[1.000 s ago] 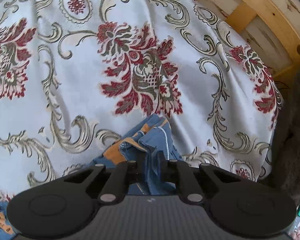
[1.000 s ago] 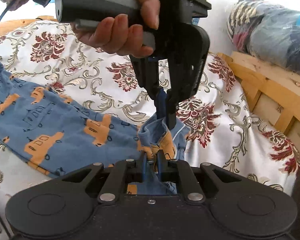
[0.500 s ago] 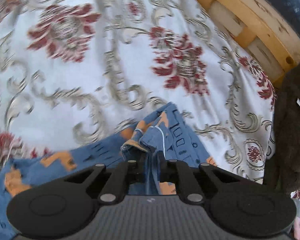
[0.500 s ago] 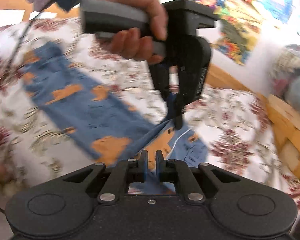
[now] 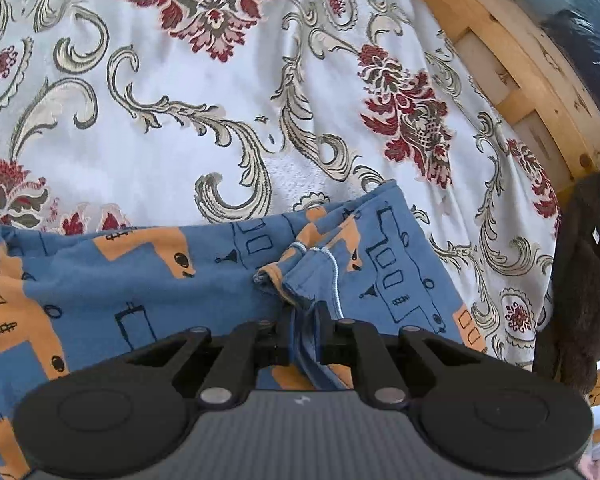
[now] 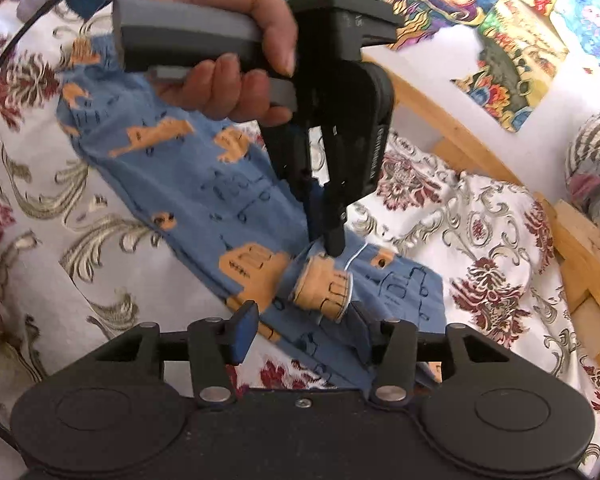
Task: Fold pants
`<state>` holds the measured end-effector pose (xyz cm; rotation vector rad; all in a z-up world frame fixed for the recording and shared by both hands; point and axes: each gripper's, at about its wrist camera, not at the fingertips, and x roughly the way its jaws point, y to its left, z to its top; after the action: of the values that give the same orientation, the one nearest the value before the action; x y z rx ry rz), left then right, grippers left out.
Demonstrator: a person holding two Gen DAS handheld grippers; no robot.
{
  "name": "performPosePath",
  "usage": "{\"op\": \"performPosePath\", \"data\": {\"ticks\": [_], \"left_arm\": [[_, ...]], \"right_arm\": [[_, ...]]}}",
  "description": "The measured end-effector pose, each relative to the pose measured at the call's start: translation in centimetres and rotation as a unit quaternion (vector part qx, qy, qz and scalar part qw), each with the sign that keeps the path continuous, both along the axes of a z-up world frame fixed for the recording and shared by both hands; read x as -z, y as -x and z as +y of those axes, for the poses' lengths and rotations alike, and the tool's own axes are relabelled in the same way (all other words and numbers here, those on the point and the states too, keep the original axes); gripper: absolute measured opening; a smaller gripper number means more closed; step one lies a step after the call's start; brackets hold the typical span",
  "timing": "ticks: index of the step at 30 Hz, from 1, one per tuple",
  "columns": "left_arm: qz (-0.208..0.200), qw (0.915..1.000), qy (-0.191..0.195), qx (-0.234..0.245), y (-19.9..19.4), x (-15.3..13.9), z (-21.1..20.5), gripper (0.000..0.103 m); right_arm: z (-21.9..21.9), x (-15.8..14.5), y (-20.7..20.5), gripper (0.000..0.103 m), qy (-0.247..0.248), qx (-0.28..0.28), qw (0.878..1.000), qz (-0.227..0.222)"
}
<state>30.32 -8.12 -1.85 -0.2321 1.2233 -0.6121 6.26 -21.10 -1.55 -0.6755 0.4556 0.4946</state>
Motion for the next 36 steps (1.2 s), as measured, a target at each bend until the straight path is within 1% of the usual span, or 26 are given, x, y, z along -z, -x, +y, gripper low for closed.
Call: {"op": "performPosePath", "data": {"ticks": [1, 2, 4, 5, 6, 9, 10, 11, 12, 13, 16, 19, 22, 25, 27, 28, 31, 33, 36], "left_arm": [[0.001, 1.0000, 0.000, 0.000, -0.1, 0.0, 0.0, 0.011], [0.002, 1.0000, -0.001, 0.000, -0.1, 0.0, -0.1, 0.011], [0.006, 1.0000, -0.003, -0.002, -0.2, 0.0, -0.2, 0.011], [0.008, 1.0000, -0.005, -0.002, -0.2, 0.0, -0.2, 0.011], [0.009, 0.9999, -0.006, -0.003, -0.2, 0.0, -0.3, 0.011], [0.008, 0.9999, -0.007, -0.004, -0.2, 0.0, -0.4, 0.011], [0.009, 0.9999, -0.007, -0.004, -0.3, 0.0, -0.4, 0.011], [0.010, 0.9999, -0.006, -0.005, -0.3, 0.0, -0.3, 0.011], [0.013, 0.9999, -0.004, -0.007, -0.4, 0.0, -0.3, 0.011], [0.015, 0.9998, -0.003, -0.008, -0.4, 0.1, -0.3, 0.011], [0.016, 0.9998, -0.001, -0.007, -0.5, 0.1, -0.1, 0.011], [0.019, 0.9998, 0.002, -0.008, -0.5, 0.0, 0.1, 0.011], [0.025, 0.9996, 0.009, -0.010, -0.4, -0.3, 0.5, 0.011], [0.024, 0.9996, 0.010, -0.010, -0.1, -0.9, 1.1, 0.011], [0.019, 0.9998, 0.007, -0.007, 0.4, -1.4, 1.8, 0.011], [0.016, 0.9998, 0.005, -0.007, 0.6, -1.6, 2.1, 0.011], [0.008, 0.9999, -0.006, -0.005, 1.5, -2.0, 3.5, 0.011], [0.004, 0.9999, -0.013, -0.006, 2.0, -2.0, 4.6, 0.011], [-0.003, 0.9998, -0.015, -0.012, 2.8, -1.9, 6.4, 0.011]], "right_arm": [[0.1, 0.1, 0.1, 0.051, 0.006, 0.003, 1.000, -0.011], [0.2, 0.1, 0.2, 0.051, 0.018, 0.003, 0.999, -0.031], [0.8, 0.5, 0.7, 0.051, 0.051, -0.004, 0.997, -0.065], [1.1, 0.7, 0.7, 0.051, 0.065, -0.009, 0.995, -0.074], [1.3, 0.9, 0.6, 0.051, 0.077, -0.017, 0.994, -0.076], [2.0, 1.5, 0.2, 0.050, 0.093, -0.032, 0.992, -0.081], [2.2, 1.7, 0.0, 0.048, 0.099, -0.038, 0.991, -0.085], [2.4, 1.8, -0.2, 0.039, 0.102, -0.040, 0.990, -0.083], [2.5, 1.8, -0.5, 0.033, 0.100, -0.042, 0.991, -0.075], [2.6, 1.9, -0.8, 0.025, 0.097, -0.042, 0.992, -0.065], [2.9, 1.9, -1.1, 0.019, 0.096, -0.041, 0.993, -0.061], [2.6, 1.3, -1.4, 0.014, 0.064, -0.025, 0.997, -0.042], [1.9, -0.1, -2.1, 0.012, 0.003, 0.006, 1.000, 0.005], [1.2, -1.9, -3.0, 0.012, -0.069, 0.037, 0.995, 0.054], [0.9, -3.2, -3.3, 0.012, -0.115, 0.051, 0.989, 0.082], [1.0, -3.7, -3.4, 0.012, -0.130, 0.054, 0.986, 0.092], [1.6, -4.5, -3.5, 0.012, -0.161, 0.051, 0.979, 0.113], [2.4, -4.7, -3.3, 0.012, -0.171, 0.045, 0.976, 0.125], [3.8, -4.7, -3.1, 0.012, -0.174, 0.029, 0.974, 0.138]]}}
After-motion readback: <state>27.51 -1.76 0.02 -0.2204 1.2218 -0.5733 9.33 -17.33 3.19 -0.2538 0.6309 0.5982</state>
